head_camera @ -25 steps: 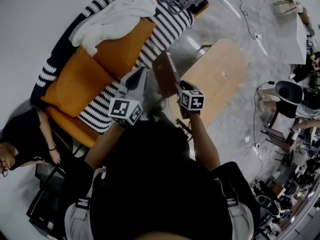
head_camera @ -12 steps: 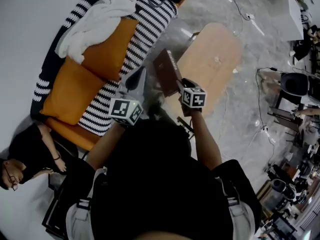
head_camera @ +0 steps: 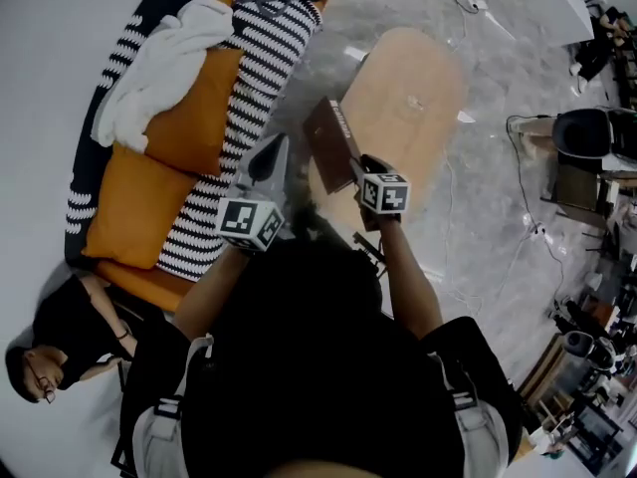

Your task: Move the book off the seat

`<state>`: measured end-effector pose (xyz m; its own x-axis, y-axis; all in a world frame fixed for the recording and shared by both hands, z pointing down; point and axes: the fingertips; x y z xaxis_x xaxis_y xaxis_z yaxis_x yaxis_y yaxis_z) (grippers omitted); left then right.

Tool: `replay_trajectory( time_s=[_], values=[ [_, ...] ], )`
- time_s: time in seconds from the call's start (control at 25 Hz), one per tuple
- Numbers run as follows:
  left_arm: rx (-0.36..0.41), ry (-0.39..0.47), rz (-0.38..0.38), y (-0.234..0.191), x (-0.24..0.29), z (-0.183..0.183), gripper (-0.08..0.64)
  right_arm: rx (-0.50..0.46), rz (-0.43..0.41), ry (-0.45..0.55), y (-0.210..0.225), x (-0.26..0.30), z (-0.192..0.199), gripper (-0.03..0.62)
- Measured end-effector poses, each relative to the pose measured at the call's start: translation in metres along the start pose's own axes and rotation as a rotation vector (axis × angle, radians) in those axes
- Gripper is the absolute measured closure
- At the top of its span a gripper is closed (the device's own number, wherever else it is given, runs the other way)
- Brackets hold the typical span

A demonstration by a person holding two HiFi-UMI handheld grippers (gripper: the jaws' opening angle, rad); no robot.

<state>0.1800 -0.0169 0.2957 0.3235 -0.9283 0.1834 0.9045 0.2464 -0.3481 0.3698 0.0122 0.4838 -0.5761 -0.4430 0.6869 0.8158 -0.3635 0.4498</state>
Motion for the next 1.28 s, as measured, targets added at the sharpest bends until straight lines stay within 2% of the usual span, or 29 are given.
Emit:
replay_trajectory(
  time_s=[0.44,0.64,1.0,1.16,1.28],
  values=[
    [0.035,-0.046,0.023,0.085,0.04,0.028,0.554,0.06,-0.016,0.022,0.07,-0.04,0.01,0.446],
    [0.027,-0.051,0.012,0.117,0.05,0.037,0.554,0.066,-0.033,0.035,0.096,-0.052,0.011,0.446],
    [0.07,-0.06,0.036,0.138,0.061,0.042,0.554,0.118,-0.034,0.07,0.117,-0.053,0.018,0.446],
    [0.109,-0.077,0.08,0.141,0.077,0.05,0.554,0.157,-0.023,0.08,0.127,-0.047,0.023,0.446],
    [0.1,-0.108,0.102,0.148,0.09,0.055,0.554,0.195,-0.004,0.091,0.139,-0.048,0.027,0.446]
  ],
)
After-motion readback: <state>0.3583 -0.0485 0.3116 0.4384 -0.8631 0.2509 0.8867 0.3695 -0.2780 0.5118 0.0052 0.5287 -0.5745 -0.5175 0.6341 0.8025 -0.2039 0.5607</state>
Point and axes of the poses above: the fingertips, and each gripper's own axes: x forward along the fingers, y to its right, z out of its underside, and after that the axes turned 14 degrees about -z, right-handed
